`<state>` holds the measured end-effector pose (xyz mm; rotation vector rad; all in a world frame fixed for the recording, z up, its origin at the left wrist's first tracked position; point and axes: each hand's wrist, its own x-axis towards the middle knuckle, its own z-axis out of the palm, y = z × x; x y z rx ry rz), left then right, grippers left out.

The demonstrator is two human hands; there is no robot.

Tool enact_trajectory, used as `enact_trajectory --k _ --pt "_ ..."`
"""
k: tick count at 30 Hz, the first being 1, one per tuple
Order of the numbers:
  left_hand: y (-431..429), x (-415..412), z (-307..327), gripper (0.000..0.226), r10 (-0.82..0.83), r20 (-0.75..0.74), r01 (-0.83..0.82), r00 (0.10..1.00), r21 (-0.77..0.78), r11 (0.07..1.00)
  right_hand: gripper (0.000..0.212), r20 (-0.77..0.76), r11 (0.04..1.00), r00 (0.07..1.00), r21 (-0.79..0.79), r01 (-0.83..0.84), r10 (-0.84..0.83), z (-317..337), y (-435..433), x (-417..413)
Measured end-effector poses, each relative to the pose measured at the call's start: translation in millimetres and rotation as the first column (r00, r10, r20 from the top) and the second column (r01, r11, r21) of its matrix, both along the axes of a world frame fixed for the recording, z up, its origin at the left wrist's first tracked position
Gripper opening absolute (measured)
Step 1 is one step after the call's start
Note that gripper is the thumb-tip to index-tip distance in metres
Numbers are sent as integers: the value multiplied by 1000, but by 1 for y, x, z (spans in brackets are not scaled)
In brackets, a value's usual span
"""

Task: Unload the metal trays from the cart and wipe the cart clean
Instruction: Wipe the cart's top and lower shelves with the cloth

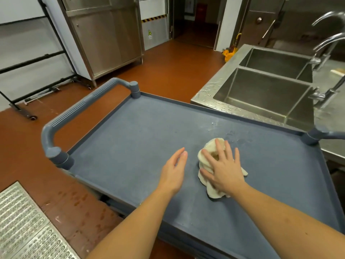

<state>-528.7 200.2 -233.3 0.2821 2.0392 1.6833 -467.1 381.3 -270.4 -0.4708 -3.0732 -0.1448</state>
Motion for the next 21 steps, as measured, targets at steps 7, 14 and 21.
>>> enact_trajectory --k 7,14,21 --pt "72 -16 -8 43 -21 13 21 1000 -28 999 48 -10 976 1000 -219 -2 0 -20 21 -39" --pt "155 -18 -10 42 -102 -6 101 995 -46 994 48 -65 930 950 -232 284 -306 -19 149 -14" --pt "200 -16 -12 41 -194 10 194 981 4 981 51 -52 834 858 -272 480 -511 -16 220 29"
